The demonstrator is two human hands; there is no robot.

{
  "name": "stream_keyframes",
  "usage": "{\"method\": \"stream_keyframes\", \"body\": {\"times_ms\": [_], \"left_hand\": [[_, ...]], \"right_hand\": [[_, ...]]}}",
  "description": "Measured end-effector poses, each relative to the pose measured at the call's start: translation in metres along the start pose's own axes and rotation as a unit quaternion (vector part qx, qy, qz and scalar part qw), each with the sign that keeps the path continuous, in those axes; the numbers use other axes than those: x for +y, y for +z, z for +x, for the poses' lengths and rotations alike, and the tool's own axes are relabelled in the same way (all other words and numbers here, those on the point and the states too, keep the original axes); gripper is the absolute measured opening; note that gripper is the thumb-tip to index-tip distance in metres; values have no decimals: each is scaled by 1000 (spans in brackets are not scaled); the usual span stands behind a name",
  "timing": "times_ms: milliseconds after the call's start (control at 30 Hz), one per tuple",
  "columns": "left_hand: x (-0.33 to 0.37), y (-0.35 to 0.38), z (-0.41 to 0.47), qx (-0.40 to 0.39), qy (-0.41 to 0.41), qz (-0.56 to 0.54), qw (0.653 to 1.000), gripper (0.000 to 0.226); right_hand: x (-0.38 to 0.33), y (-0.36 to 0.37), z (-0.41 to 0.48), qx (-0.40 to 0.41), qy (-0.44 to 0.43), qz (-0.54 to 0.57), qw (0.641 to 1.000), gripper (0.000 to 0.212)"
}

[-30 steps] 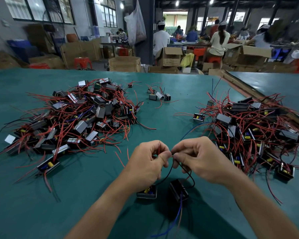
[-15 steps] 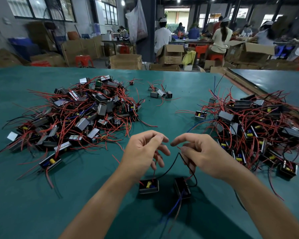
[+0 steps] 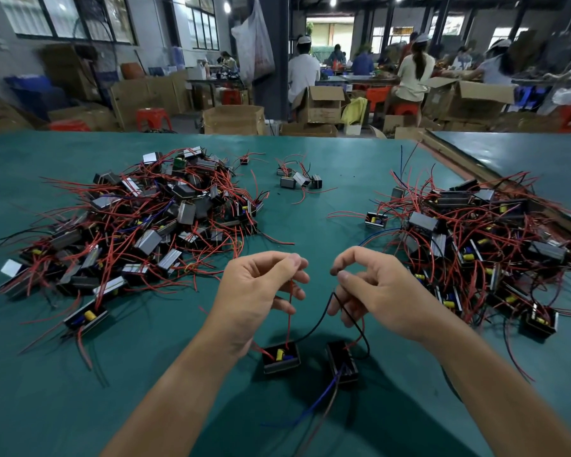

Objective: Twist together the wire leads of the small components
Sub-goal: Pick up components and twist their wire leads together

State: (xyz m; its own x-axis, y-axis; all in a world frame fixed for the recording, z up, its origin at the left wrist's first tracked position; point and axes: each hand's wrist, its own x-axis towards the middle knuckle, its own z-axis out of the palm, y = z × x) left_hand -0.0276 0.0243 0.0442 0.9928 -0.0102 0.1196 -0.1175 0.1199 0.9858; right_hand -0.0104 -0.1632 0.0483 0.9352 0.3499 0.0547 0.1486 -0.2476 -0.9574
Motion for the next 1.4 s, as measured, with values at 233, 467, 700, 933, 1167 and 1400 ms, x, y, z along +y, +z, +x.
{"method": "stream_keyframes", "body": {"times_ms": [233, 467, 700, 933, 1167, 1400], "left_hand": [[-1, -2, -1, 14, 26, 26, 999, 13], [-2, 5, -3, -28, 23, 29, 999, 15], [-4, 5, -3, -62, -9, 27, 998, 18], [-8, 9, -5, -69, -18, 73, 995, 15], [-7, 12, -6, -93, -3, 75, 993, 20], [-9, 10, -6, -129, 17, 74, 989, 24]], "right_hand": [[3, -5, 1, 85, -98, -51, 990, 18], [2, -6, -1, 51, -62, 97, 992, 12], [1, -6, -3, 40, -90, 94, 991, 14], [-1, 0, -4, 80, -166, 8, 983, 21], [0, -2, -2, 67, -209, -69, 973, 22], [3, -6, -1, 46, -169, -61, 983, 20]]}}
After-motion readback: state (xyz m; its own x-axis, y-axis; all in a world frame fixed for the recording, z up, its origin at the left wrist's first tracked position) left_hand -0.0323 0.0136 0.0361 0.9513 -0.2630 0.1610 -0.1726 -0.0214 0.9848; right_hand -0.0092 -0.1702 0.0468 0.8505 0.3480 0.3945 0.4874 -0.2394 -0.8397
